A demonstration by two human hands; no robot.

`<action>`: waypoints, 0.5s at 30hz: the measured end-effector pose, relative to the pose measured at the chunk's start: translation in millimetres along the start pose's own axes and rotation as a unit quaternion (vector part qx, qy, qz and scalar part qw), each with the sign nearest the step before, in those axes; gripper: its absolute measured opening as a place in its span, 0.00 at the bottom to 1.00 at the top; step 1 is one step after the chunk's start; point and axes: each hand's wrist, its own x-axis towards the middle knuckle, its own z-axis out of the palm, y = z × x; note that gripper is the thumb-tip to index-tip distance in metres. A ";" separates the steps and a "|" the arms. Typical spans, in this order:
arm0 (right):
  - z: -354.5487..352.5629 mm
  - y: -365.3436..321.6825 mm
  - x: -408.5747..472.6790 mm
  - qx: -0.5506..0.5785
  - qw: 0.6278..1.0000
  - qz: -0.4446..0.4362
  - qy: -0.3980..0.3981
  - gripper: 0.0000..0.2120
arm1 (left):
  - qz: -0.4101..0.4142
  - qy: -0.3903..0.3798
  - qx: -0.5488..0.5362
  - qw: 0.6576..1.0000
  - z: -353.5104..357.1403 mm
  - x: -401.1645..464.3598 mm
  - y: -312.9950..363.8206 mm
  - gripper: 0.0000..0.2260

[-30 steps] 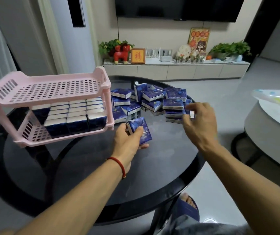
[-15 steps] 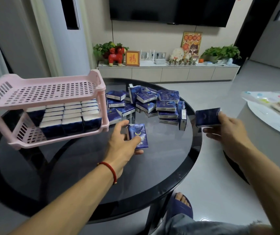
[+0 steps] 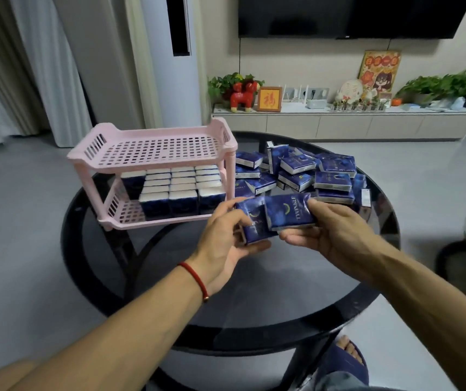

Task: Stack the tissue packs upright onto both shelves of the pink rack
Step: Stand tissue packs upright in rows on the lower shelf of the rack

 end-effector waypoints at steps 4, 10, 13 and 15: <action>51.2 30.6 9.8 -0.035 0.999 -0.009 0.002 0.17 | 0.054 0.057 0.072 0.994 -21.5 -2.9 -0.6 0.22; 82.3 68.9 33.1 -0.288 0.957 -0.032 0.017 0.15 | 0.112 0.151 0.145 0.972 -59.3 -8.0 19.5 0.21; 93.5 70.5 39.8 -0.380 0.923 -0.057 -0.013 0.16 | 0.126 0.141 0.193 0.963 -79.8 -16.8 34.0 0.19; 100.4 67.8 42.3 -0.463 0.882 -0.080 -0.035 0.15 | 0.143 0.131 0.235 0.953 -92.2 -23.3 43.0 0.18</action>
